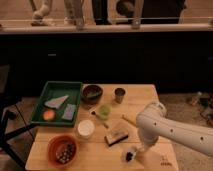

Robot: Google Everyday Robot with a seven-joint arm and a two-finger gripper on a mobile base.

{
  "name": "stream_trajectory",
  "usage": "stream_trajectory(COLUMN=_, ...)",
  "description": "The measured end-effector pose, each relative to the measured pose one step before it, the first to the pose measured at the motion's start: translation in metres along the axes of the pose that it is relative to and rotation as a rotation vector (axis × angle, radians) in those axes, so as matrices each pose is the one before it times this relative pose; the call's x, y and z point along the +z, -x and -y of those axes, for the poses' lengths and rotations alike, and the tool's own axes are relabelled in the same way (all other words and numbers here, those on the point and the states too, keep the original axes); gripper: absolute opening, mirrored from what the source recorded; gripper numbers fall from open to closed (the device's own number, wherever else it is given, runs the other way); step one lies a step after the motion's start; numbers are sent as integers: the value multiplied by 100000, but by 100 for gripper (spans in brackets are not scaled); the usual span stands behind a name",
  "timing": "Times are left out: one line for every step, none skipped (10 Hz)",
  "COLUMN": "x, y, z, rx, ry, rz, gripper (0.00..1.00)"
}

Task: Wipe table surface with brush

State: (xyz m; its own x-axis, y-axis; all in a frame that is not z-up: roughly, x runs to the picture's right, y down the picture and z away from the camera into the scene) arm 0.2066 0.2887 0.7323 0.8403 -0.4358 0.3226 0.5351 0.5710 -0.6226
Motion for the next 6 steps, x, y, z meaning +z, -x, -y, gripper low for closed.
stream_trajectory(x=32, y=-123, z=190, rx=839, ry=-5, rz=-208, gripper=1)
stream_trajectory(x=148, y=-271, z=122, rx=1135, ry=215, rz=-867, gripper=1)
stream_trajectory(x=240, y=-459, z=176, rx=1250, ry=620, rz=-2170, gripper=1)
stream_trajectory(x=244, y=-376, z=329, rx=1153, ry=756, rz=-2210, gripper=1)
stream_trajectory(x=81, y=-230, z=212, rx=718, ry=466, rz=-1499, gripper=1)
stream_trajectory(x=124, y=-328, z=119, rx=780, ry=530, rz=-1457, gripper=1)
